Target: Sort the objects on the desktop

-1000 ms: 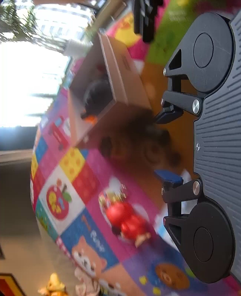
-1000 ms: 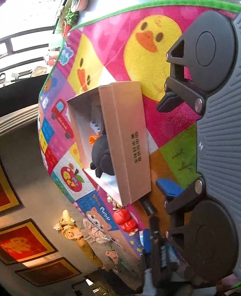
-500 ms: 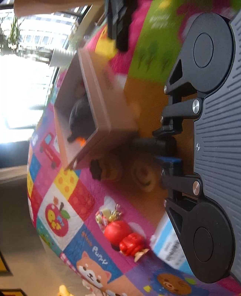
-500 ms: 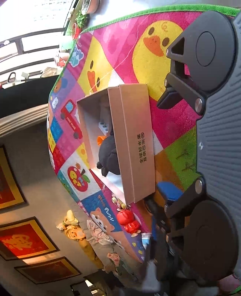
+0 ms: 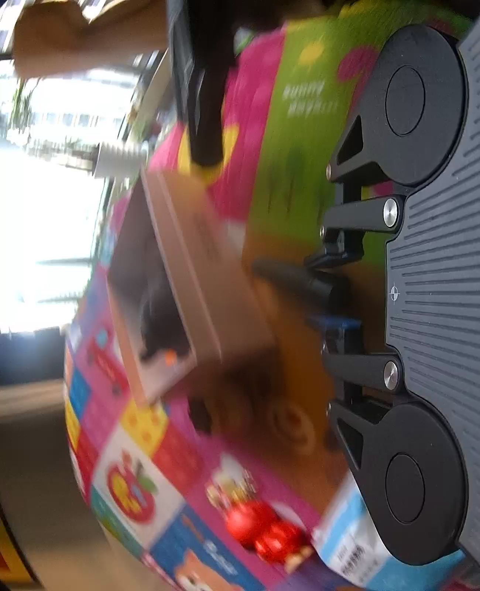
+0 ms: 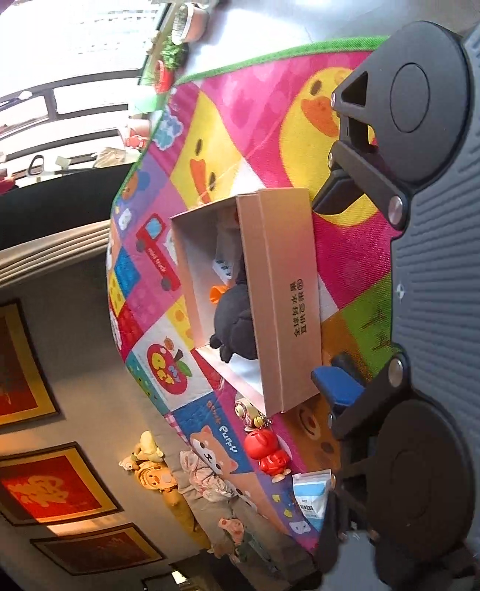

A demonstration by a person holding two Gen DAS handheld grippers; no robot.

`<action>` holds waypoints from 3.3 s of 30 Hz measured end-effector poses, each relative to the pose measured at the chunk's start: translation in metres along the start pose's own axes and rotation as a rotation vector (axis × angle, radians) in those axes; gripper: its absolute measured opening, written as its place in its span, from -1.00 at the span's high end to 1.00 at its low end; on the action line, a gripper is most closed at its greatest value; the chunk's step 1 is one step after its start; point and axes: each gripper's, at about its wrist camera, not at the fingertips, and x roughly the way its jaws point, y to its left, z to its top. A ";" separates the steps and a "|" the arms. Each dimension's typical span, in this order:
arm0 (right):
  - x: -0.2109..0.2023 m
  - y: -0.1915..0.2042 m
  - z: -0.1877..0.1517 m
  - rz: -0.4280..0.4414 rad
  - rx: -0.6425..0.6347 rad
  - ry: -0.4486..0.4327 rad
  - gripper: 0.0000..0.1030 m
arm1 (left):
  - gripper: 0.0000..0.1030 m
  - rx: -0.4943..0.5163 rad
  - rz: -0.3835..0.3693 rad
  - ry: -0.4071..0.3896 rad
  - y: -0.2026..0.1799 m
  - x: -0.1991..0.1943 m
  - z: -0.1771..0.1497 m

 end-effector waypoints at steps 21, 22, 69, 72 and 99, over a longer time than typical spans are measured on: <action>0.099 0.122 0.001 -0.007 -0.244 0.219 -0.93 | -0.87 -0.300 0.243 -0.143 0.097 -0.098 -0.048; 0.105 0.121 0.001 -0.017 -0.226 0.244 -0.73 | -0.87 -0.298 0.260 -0.146 0.100 -0.100 -0.049; 0.015 -0.007 0.073 0.115 -0.187 -0.077 -0.81 | -0.13 -0.028 0.114 -0.182 0.021 -0.009 0.129; 0.002 -0.012 0.044 0.112 -0.214 -0.076 -0.86 | -0.13 -0.073 0.043 -0.165 0.017 0.011 0.135; 0.023 0.011 0.075 0.044 -0.315 -0.106 -0.94 | -0.96 -0.297 0.265 -0.007 0.067 -0.021 -0.004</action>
